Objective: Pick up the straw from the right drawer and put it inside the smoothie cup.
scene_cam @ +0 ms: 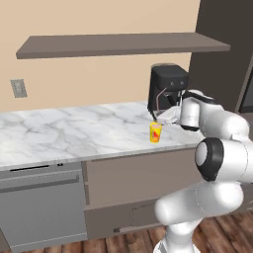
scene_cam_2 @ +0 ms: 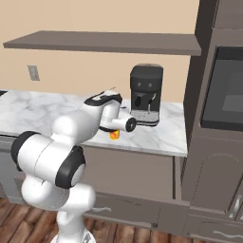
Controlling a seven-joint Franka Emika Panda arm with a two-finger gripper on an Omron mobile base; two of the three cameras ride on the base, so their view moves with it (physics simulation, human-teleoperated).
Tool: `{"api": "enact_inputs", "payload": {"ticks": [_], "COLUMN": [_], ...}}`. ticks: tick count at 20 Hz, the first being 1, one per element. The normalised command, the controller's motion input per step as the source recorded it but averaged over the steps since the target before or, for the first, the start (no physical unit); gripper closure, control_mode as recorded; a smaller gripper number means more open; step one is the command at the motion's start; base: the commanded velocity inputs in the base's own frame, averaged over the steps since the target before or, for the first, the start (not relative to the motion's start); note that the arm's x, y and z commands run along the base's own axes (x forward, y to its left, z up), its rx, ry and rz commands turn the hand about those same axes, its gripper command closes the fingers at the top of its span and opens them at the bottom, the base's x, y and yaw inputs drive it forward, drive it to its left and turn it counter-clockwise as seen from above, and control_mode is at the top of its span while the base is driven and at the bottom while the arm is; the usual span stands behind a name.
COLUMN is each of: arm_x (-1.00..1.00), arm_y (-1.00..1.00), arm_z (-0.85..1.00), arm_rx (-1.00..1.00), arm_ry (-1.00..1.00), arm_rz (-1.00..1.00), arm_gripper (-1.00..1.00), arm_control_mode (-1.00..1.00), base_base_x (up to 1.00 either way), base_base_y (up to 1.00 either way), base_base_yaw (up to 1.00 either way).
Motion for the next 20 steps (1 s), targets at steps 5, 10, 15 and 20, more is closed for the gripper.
{"api": "enact_inputs", "payload": {"ticks": [5, 10, 15, 20], "arm_x": [0.25, 0.29, 0.25, 0.14], "arm_y": [-0.06, -0.11, -0.23, -0.10], "arm_z": [-0.10, -0.04, 0.00, -0.08], "arm_rx": [0.00, 0.00, 0.01, 0.00], "arm_ry": [-0.01, 0.00, 0.00, 0.00], "arm_rz": [0.00, 0.00, 0.00, 0.00], "arm_gripper": [1.00, 1.00, 1.00, 1.00], "arm_control_mode": [-1.00, -1.00, -1.00, -1.00], "base_base_x": [0.00, 0.00, 0.00, 0.00], "base_base_y": [0.00, 0.00, 0.00, 0.00], "base_base_yaw": [0.00, 0.00, 0.00, 0.00]}}
